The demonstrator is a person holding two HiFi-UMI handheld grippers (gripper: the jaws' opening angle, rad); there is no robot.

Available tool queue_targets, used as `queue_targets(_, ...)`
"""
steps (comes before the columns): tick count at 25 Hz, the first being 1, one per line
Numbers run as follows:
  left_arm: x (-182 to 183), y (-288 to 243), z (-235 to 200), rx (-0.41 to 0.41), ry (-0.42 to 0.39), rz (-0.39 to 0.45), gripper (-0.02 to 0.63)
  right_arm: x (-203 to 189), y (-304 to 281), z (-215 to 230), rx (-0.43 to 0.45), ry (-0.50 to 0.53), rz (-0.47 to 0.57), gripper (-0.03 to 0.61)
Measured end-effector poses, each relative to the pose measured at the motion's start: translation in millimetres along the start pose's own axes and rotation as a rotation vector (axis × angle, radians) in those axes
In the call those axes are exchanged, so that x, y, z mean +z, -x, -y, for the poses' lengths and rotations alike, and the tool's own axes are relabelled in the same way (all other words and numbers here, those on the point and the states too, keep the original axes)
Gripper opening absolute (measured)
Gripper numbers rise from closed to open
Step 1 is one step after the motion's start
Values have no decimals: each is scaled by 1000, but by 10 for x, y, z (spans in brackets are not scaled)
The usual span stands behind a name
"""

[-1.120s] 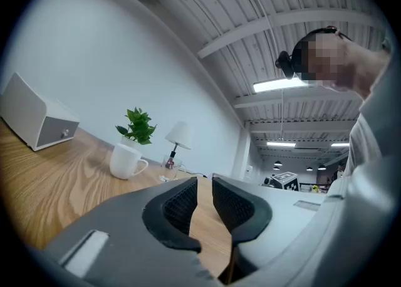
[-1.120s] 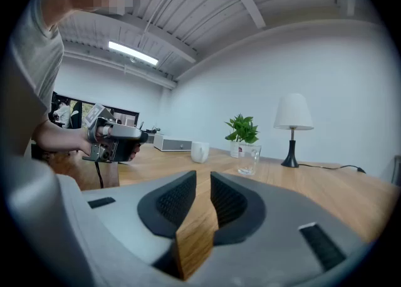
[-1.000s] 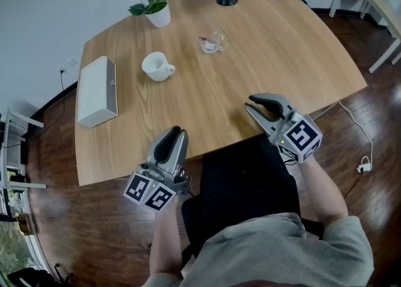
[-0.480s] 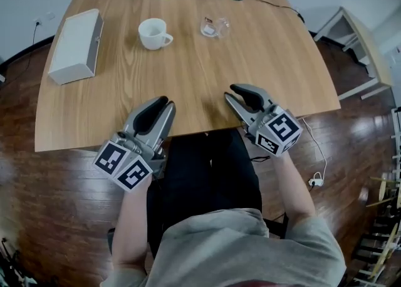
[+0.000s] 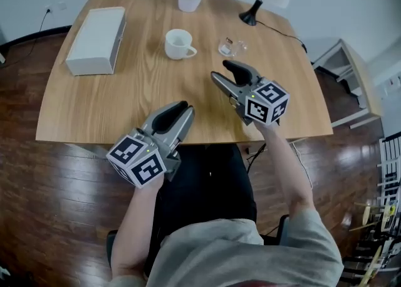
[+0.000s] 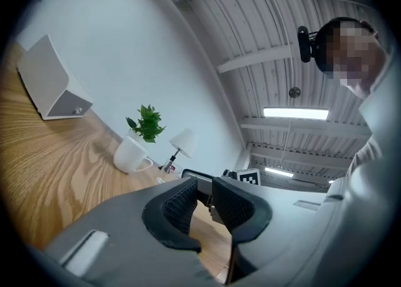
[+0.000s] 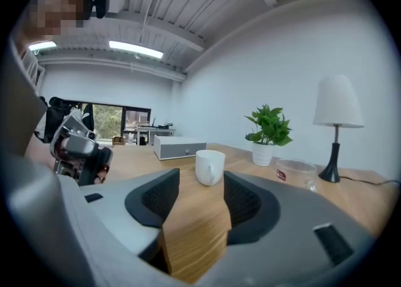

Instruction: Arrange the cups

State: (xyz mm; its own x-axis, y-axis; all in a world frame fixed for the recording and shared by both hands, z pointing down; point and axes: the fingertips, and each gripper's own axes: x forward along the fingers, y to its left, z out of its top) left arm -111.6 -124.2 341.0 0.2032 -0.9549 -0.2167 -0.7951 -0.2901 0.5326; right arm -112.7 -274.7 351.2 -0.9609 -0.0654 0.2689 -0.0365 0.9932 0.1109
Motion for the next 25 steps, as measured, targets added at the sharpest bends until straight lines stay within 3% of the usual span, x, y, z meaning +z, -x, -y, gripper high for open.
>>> queue_targets(2,13,4,-11,-3,21,9,66,27,-224,34,7,66,-33,229)
queue_targets(3,18,6,-14,-5,29,12,66,31,-330,51,9,94,-49,186)
queue_targets(12,42,9,-29,-26,86,27,64,-134,-982,191,2,170,-200,180)
queue_targets(15,40,4,-33,-34,100,29,64,-150,-1098,242,-11,169,-227,157)
queue_targets(19,42,4,-45,-39,112,29,63,-142,-1164,227,-3,169,-243,69)
queue_targets(25,34,-9,-43,-39,116,26,63,-37,-1111,198,-15,121,-206,64)
